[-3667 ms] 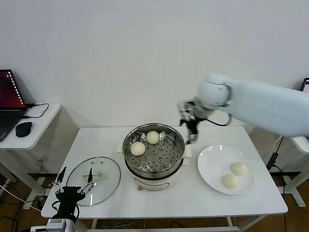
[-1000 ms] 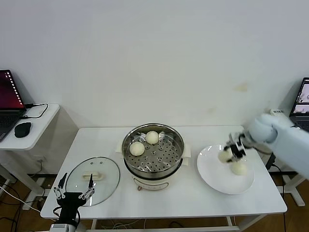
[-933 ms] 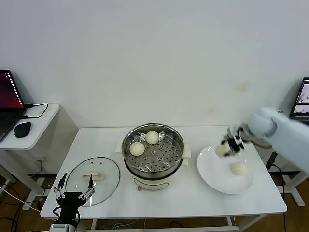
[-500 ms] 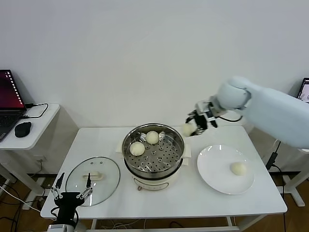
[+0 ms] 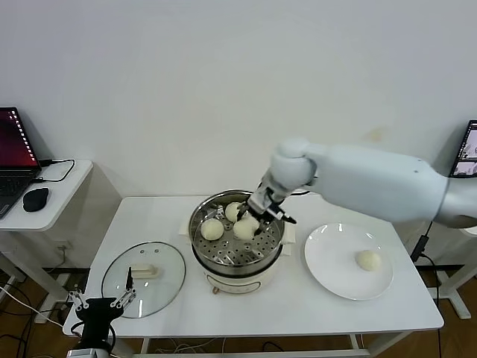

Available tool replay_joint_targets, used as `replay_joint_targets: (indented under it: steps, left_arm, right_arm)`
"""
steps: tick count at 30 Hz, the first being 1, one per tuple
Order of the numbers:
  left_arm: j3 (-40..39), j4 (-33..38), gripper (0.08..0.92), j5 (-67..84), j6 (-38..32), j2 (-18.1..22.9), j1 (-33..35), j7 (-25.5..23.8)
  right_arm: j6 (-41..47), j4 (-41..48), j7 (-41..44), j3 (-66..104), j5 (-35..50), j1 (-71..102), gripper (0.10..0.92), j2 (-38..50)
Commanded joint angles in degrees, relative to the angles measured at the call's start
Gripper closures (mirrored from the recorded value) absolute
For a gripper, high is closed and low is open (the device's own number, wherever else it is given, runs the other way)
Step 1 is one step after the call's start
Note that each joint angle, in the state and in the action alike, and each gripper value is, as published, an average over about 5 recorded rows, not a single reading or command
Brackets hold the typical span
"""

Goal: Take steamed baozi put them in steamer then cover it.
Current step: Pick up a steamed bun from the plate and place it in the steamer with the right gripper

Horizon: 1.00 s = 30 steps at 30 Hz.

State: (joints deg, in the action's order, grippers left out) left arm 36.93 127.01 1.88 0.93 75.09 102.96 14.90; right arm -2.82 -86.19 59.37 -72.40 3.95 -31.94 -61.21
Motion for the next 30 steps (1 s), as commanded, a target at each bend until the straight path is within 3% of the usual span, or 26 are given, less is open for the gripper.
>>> replay_joint_targets:
  steps: [1,16,26,30]
  left_arm:
    - [0.25,0.08,0.177,0.04,-0.21,0.31,0.06,0.07]
    - [-0.06,0.09,0.177,0.04,-0.35,0.85,-0.18,0.26]
    - [-0.51,0.12,0.177,-0.07,-0.34,0.87,-0.55,0.27]
    - [-0.56,0.23,0.177,-0.03,-0.31,0.70,-0.96,0.22]
  right_arm:
    - [-11.58,0.95,-0.57,-4.84,-8.54,-0.15,0.457,-8.30]
    - [-12.96,4.05,-2.03,-4.73,-13.74,4.38,0.443,-10.21]
    - [-12.62,1.32,-1.64,-1.32,-10.65,-1.58,0.229,-4.90]
    - [-6.02,-1.27,1.08,1.22,-6.26,-5.89,0.204,1.86]
